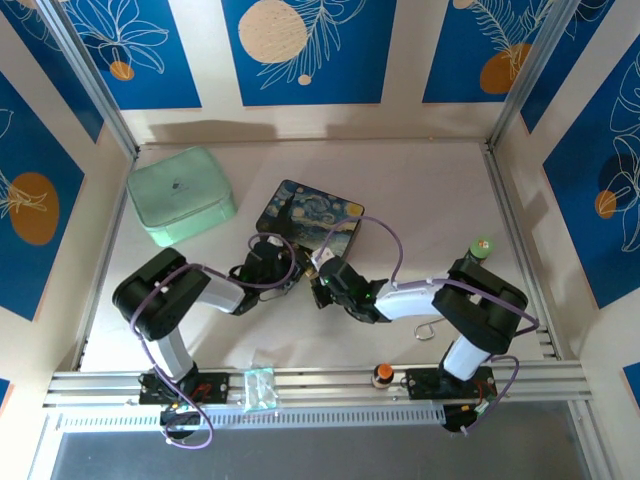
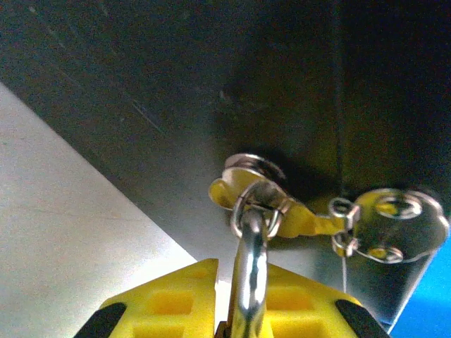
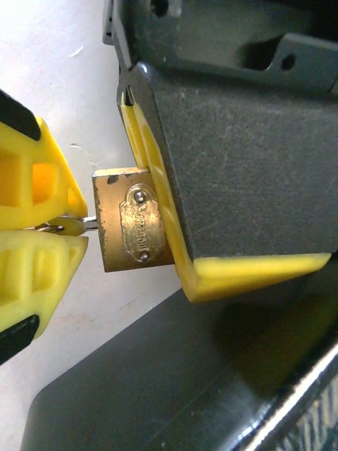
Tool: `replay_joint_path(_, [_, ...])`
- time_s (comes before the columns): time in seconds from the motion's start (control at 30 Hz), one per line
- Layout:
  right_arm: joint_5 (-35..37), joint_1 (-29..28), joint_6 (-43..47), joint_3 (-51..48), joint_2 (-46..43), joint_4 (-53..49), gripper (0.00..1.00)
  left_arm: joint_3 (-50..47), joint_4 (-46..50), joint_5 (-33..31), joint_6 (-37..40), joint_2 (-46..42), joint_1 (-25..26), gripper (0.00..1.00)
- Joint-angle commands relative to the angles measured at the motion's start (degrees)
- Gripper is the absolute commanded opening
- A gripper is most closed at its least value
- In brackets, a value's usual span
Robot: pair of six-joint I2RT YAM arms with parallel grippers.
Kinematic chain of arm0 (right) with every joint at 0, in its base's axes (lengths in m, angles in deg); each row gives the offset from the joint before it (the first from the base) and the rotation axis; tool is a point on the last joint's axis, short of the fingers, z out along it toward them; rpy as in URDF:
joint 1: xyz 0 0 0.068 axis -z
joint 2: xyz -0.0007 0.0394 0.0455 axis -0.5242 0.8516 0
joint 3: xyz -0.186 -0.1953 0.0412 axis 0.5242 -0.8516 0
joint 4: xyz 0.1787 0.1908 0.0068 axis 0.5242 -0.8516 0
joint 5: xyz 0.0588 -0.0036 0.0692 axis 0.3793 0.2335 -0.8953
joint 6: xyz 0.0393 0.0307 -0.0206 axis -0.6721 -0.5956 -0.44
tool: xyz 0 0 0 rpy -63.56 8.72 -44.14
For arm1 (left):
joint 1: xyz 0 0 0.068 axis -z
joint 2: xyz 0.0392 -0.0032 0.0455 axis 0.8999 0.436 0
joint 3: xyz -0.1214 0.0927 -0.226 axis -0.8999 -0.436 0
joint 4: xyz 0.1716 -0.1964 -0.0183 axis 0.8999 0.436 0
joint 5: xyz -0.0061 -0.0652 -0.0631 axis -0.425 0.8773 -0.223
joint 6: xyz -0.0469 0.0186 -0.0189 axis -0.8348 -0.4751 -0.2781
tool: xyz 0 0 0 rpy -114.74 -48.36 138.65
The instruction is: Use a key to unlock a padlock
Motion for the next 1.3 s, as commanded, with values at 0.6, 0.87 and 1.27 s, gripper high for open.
replay_joint_path(0.6, [-5.6, 1.7, -14.8, -3.2, 2.6, 3.5, 0.0, 0.7, 17.4, -6.1, 14.6, -7.9, 1.5, 0.44])
replay_joint_path(0.87, [-7.7, 2.5, -19.2, -5.8, 2.0, 7.6, 0.0, 0.8, 16.7, -4.8, 15.3, -8.3, 2.3, 0.25])
replay_joint_path(1.27, [-10.2, 3.4, -24.5, -9.5, 1.1, 13.3, 0.0, 3.3, 30.7, -11.8, 22.8, -12.2, 4.5, 0.17])
